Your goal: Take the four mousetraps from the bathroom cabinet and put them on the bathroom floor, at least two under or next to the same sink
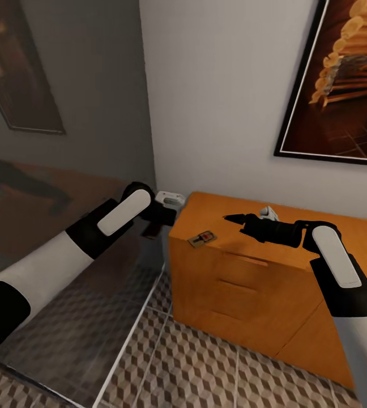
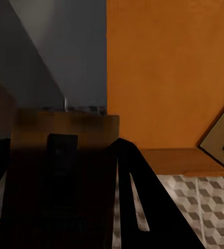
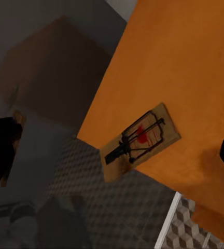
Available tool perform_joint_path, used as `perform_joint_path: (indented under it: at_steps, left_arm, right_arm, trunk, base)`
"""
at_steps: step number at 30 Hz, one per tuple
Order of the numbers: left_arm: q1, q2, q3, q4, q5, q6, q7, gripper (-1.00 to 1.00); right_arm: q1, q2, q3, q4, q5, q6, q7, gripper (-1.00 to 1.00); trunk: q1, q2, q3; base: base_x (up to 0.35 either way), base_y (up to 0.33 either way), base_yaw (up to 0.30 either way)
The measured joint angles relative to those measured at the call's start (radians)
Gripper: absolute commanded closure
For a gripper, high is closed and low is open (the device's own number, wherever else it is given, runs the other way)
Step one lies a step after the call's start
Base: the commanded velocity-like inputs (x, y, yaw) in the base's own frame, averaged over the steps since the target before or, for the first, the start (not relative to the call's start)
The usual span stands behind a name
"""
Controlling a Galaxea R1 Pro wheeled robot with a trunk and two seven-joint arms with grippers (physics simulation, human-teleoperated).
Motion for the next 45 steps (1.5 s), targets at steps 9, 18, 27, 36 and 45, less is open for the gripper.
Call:
perform_joint_path:
  at_steps: [9,18,27,36,45]
  left_arm:
    - [0.0,-0.003,-0.003,0.0,0.001,0.001,0.012,1.0]
    - [-0.001,-0.001,-0.003,-0.004,0.002,0.001,0.013,1.0]
    - [-0.003,0.002,0.01,-0.025,0.016,0.003,0.013,1.0]
    - [-0.006,0.035,0.057,-0.109,0.1,0.002,0.013,1.0]
    - [-0.006,0.043,0.062,-0.117,0.111,0.001,0.013,1.0]
  right_arm:
    - [0.002,0.0,0.0,0.002,0.001,-0.002,0.0,-1.0]
    - [0.012,0.001,0.001,0.003,0.003,-0.003,0.0,-1.0]
    - [0.013,-0.004,-0.001,0.0,0.004,0.0,-0.001,-1.0]
    - [0.013,-0.006,-0.001,-0.001,0.003,0.0,0.004,-1.0]
    - [0.013,-0.006,-0.001,0.0,0.003,0.0,0.005,-1.0]
  trunk:
    - [0.0,0.0,0.0]
    - [0.0,0.0,0.0]
    - [0.0,0.0,0.0]
    - [0.001,0.0,0.0]
    - [0.001,0.0,0.0]
  base:
    - [0.223,-0.261,0.002]
    - [0.06,-0.051,0.0]
    - [0.001,-0.001,0.0]
    - [-0.142,0.0,0.0]
    - [-0.307,0.0,0.0]
